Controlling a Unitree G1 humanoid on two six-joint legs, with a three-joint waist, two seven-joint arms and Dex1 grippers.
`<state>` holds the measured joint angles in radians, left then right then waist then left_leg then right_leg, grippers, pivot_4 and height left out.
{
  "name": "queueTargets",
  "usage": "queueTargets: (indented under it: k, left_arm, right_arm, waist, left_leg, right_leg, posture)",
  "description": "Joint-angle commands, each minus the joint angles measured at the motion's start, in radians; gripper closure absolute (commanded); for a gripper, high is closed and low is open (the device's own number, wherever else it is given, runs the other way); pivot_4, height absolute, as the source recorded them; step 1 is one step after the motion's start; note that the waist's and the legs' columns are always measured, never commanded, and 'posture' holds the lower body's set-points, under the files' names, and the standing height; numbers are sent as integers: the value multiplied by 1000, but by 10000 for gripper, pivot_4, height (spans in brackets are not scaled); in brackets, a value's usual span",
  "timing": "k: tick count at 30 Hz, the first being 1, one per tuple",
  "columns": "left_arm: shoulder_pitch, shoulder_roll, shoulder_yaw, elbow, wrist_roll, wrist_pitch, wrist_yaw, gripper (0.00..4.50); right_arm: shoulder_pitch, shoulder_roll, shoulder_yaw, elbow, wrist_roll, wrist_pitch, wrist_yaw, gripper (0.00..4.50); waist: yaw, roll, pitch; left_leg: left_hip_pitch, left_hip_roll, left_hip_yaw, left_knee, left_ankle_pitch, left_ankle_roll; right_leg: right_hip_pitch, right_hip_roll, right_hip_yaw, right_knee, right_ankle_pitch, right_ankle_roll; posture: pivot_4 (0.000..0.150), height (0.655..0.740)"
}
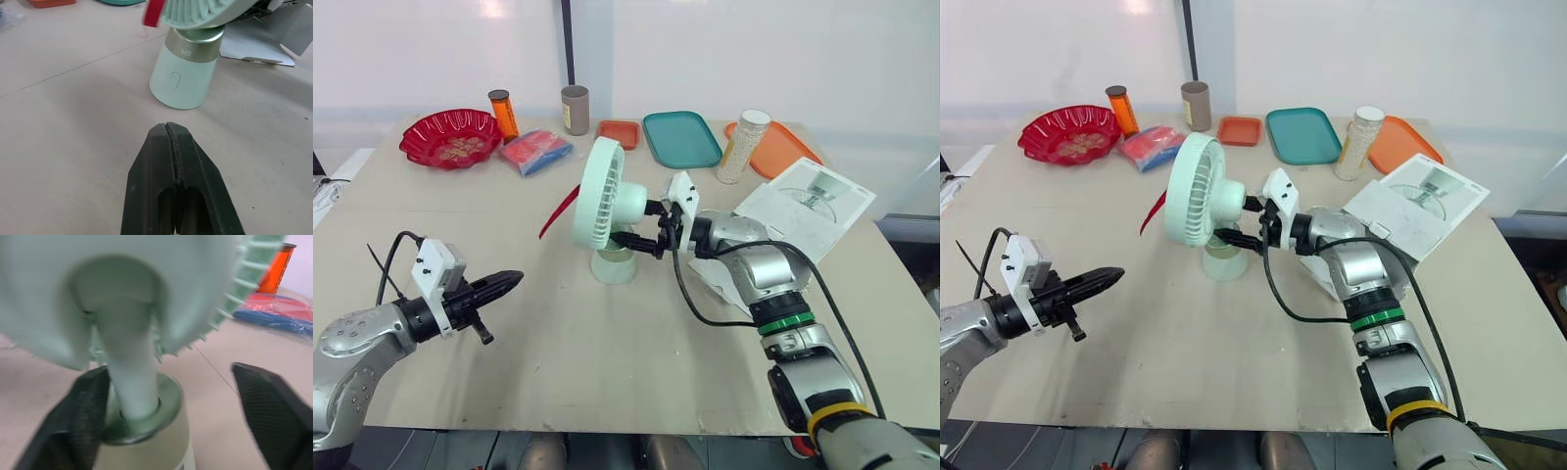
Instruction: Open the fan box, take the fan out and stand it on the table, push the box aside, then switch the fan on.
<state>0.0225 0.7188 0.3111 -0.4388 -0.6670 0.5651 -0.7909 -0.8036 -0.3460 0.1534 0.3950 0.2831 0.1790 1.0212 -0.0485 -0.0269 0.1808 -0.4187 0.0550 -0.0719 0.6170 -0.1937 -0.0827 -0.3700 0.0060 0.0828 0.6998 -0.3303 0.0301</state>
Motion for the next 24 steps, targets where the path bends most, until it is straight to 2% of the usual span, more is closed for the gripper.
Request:
queueTargets:
  k: [1, 9, 24]
  left_arm:
    - [-36, -8, 3, -5, 7, -16, 25, 45000]
    - [-98, 6, -15, 36, -4, 13, 18, 45000]
    - [-111, 1, -39, 49, 25, -7, 16, 45000]
  right_arm:
    - [19, -8, 4, -42, -4, 29, 19, 1415]
    - [26, -18, -15, -64, -12, 50, 23, 1415]
    - [40, -16, -14, -88, -12, 52, 17, 1415]
  waist:
    - [0, 0, 0]
    - [0, 0, 0]
    - [0, 0, 0]
  left_leg:
    - [0, 0, 0, 0, 0, 0]
    - [-2, 0, 0, 0, 0, 0]
    - [-2, 0, 0, 0, 0, 0]
  right_leg:
    - [0, 0, 0, 0, 0, 0]
    - [-2, 0, 0, 0, 0, 0]
    - [-2, 0, 0, 0, 0, 0]
  posture:
    - [1500, 7400]
    - [1500, 7400]
    - [1500, 7400]
